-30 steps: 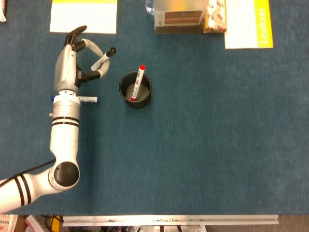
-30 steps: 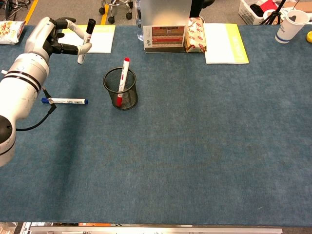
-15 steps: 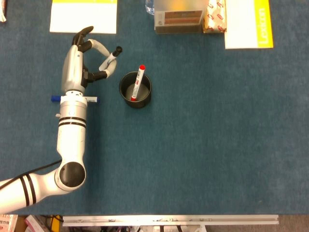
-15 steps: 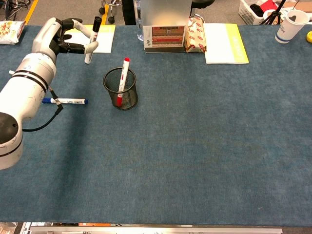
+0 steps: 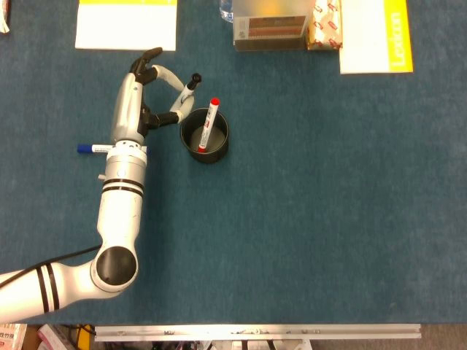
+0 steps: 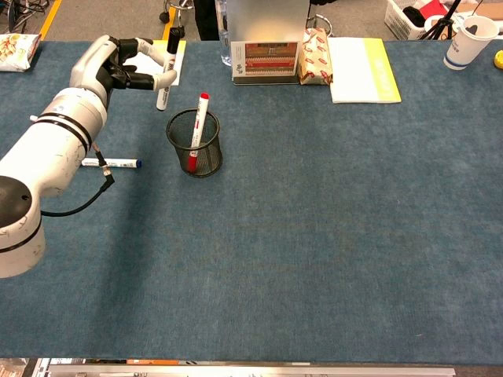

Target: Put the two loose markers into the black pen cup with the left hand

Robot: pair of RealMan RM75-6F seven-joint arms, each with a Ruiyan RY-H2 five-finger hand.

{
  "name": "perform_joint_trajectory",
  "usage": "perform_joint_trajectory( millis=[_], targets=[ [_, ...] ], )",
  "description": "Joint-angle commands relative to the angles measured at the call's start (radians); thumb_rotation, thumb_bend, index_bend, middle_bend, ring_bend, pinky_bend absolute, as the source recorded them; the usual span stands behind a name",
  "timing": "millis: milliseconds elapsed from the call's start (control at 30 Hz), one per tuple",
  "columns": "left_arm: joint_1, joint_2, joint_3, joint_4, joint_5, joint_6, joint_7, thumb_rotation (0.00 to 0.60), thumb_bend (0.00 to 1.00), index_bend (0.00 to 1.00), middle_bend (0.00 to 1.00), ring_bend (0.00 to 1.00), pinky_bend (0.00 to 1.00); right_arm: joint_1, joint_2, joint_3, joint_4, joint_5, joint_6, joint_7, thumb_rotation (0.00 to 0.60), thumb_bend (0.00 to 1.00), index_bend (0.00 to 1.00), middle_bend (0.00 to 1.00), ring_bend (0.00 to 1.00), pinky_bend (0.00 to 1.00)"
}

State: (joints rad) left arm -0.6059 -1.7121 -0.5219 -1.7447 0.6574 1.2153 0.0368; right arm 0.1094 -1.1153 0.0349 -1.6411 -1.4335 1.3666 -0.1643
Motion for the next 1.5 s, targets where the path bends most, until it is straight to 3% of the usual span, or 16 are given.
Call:
perform_joint_trajectory(
  millis=[33, 1200, 1333, 1500],
  targets=[
    [-0.005, -0.006, -0.002, -0.003, -0.016, -0.008, -0.005, 0.6, 0.34, 0.71, 0.13, 0.02, 0.07, 0.0, 0.0, 0.0, 0.0, 0.0, -0.001, 0.0, 0.6, 0.12, 0.48, 0.39, 0.42, 0.44],
    [-0.048, -0.05, 0.02, 0.0, -0.077, -0.071, -0.039, 0.6, 0.34, 0.71, 0.13, 0.02, 0.07, 0.002, 0.003, -0.003, -0.006, 0.005, -0.008, 0.0, 0.6, 0.12, 0.48, 0.39, 0.42, 0.44],
    [-0.044, -0.047, 0.029, 0.009, -0.045, -0.079, -0.053, 0.6, 0.34, 0.6, 0.1, 0.01, 0.07, 0.001, 0.005, -0.002, -0.008, 0.003, -0.004, 0.003, 0.6, 0.12, 0.48, 0.39, 0.42, 0.44],
    [-0.035, -0.034, 0.049, 0.015, 0.009, -0.111, -0.082, 0.6, 0.34, 0.32, 0.0, 0.0, 0.03, 0.001, 0.005, -0.003, -0.006, 0.004, -0.006, 0.001, 0.6, 0.12, 0.48, 0.39, 0.42, 0.44]
  ],
)
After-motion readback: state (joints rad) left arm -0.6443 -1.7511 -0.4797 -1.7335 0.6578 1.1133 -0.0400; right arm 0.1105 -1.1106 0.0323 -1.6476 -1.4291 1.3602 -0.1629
